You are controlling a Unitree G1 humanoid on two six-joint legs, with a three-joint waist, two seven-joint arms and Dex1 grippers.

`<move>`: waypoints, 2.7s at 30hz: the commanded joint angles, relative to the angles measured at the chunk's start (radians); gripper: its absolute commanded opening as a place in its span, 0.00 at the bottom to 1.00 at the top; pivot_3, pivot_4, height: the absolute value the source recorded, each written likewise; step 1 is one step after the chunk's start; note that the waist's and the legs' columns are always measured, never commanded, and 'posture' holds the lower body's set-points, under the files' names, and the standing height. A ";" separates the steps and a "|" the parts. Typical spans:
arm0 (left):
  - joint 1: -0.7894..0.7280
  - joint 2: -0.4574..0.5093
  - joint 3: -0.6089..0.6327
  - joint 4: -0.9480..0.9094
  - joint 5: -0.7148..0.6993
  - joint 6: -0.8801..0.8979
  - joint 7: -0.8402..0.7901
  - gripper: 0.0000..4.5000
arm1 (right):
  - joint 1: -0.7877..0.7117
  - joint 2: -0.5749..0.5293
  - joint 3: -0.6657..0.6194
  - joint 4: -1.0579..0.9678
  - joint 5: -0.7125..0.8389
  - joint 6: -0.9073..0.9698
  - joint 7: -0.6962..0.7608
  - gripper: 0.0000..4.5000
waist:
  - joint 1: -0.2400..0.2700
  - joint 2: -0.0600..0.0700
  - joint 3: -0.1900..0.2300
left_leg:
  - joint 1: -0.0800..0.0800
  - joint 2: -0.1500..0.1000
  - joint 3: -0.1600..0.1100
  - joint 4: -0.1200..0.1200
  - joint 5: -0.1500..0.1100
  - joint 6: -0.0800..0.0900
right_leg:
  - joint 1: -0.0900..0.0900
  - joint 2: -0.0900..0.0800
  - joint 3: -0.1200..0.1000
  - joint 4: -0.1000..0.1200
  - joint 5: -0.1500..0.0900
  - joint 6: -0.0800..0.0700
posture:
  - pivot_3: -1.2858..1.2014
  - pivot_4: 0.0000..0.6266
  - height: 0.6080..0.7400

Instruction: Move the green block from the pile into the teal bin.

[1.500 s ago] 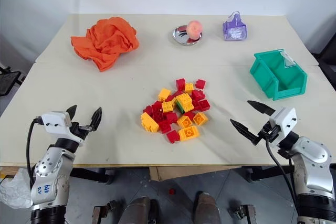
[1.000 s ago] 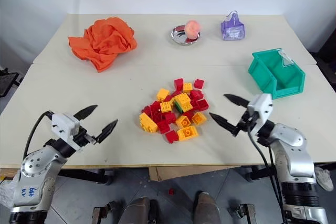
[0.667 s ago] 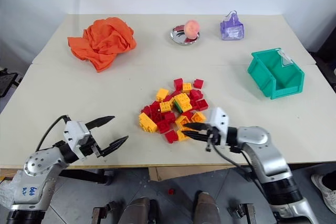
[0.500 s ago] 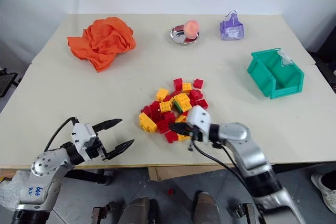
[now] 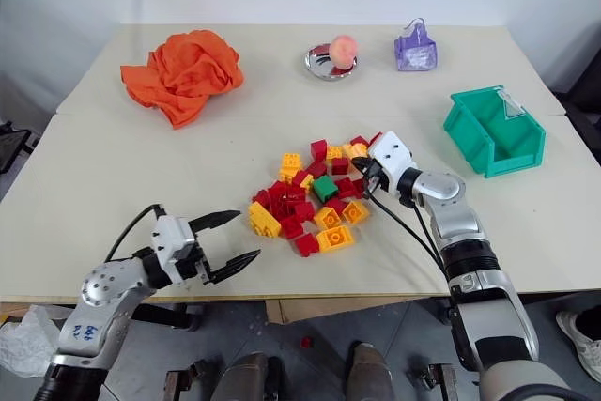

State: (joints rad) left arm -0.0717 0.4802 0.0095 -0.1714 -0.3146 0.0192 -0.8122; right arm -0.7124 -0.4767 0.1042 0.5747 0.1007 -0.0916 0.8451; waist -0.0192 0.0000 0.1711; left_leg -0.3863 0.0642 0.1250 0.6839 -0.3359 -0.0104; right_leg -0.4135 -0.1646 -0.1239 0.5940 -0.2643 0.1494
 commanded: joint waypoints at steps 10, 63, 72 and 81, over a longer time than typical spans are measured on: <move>-0.193 -0.116 -0.084 0.218 0.115 -0.090 0.069 1.00 | 0.342 -0.222 -0.113 -0.468 0.195 0.070 0.312 0.01 | 0.016 0.000 0.000 | 0.000 0.000 0.000 0.001 0.000 0.000 | 0.001 0.000 0.000 -0.001 0.000 0.000 | 0.52 0.24 1.00; -0.115 0.011 0.062 -0.032 -0.085 0.019 -0.027 1.00 | -0.053 -0.059 0.166 -0.540 0.056 0.754 -0.034 0.32 | 0.015 0.000 0.000 | -0.002 0.000 -0.001 0.001 0.000 0.000 | -0.001 0.000 -0.001 -0.001 0.000 0.000 | 0.52 0.24 1.00; -0.193 -0.074 -0.001 0.021 -0.069 0.000 -0.013 1.00 | 0.144 -0.167 -0.298 -0.559 0.194 0.426 -0.058 0.32 | 0.021 0.000 0.000 | -0.002 0.000 0.000 0.001 0.000 0.000 | 0.000 0.000 -0.001 -0.003 0.001 0.001 | 0.52 0.24 1.00; -0.337 -0.220 -0.061 0.110 -0.014 -0.057 0.055 1.00 | 0.084 -0.366 -0.439 -0.122 -0.020 0.192 -0.353 0.32 | 0.007 0.000 0.000 | 0.000 0.000 0.001 -0.001 0.000 0.000 | 0.001 0.000 0.000 -0.003 0.001 0.001 | 0.52 0.24 1.00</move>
State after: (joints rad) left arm -0.4008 0.2712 -0.0369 -0.0718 -0.3276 -0.0344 -0.7572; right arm -0.5859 -0.8162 -0.3445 0.3749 0.1297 0.1604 0.5518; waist -0.0120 0.0000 0.1713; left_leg -0.3860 0.0639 0.1264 0.6830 -0.3359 -0.0102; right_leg -0.4126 -0.1645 -0.1237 0.5910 -0.2636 0.1505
